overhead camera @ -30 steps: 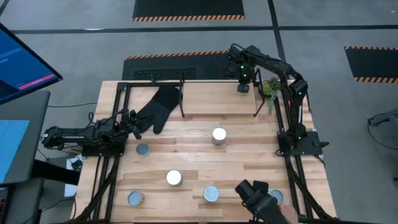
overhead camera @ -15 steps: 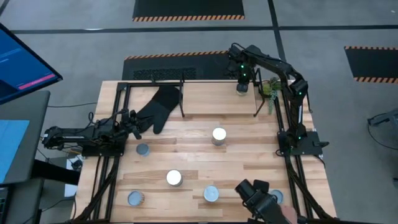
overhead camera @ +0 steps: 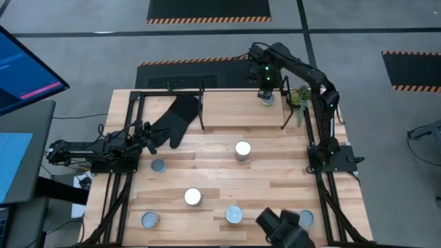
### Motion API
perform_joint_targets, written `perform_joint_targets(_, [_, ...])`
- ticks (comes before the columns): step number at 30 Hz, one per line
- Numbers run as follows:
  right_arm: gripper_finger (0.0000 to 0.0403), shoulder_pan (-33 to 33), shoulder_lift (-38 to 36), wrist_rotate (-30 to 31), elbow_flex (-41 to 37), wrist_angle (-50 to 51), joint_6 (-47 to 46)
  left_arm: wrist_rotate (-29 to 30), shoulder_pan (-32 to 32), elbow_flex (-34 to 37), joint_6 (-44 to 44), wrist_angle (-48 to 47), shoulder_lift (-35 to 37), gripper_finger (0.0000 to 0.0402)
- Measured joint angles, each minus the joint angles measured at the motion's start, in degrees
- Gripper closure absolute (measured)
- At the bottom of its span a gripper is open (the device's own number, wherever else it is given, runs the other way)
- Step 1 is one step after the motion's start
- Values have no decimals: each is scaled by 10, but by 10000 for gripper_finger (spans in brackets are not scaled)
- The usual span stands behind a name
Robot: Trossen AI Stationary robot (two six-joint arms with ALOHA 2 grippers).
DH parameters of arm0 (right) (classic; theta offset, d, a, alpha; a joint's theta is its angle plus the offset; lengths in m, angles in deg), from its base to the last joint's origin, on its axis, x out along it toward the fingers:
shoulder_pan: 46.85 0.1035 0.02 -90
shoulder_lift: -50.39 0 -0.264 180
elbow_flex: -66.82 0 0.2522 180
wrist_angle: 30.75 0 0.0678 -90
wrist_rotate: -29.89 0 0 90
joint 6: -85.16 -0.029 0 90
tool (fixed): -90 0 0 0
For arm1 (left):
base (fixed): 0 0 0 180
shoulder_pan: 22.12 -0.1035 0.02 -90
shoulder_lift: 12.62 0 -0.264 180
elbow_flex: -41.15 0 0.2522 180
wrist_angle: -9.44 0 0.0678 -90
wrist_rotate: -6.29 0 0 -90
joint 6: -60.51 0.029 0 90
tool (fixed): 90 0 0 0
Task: Pick and place cans onto a shelf
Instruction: Put the small canned peas on the shelf
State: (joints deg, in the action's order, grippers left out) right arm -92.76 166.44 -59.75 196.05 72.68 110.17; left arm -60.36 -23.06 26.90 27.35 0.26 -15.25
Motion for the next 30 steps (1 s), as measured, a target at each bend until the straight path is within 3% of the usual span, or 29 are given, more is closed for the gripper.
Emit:
perform_joint_targets(5, [295, 54, -66, -134, 11, -23, -201, 0, 0, 0, 1, 0, 0, 352])
perform_joint_targets(12, [294, 185, -146, -137, 11, -33, -394, 0, 0, 0, 6, 0, 0, 352])
perform_joint_targets(25, [294, 537, -204, 52, 3, 4, -743, -13, 0, 0, -6, 0, 0, 352])
perform_joint_targets(30, [296, 650, -199, 70, -67, 4, -904, -14, 0, 0, -7, -1, 0, 352])
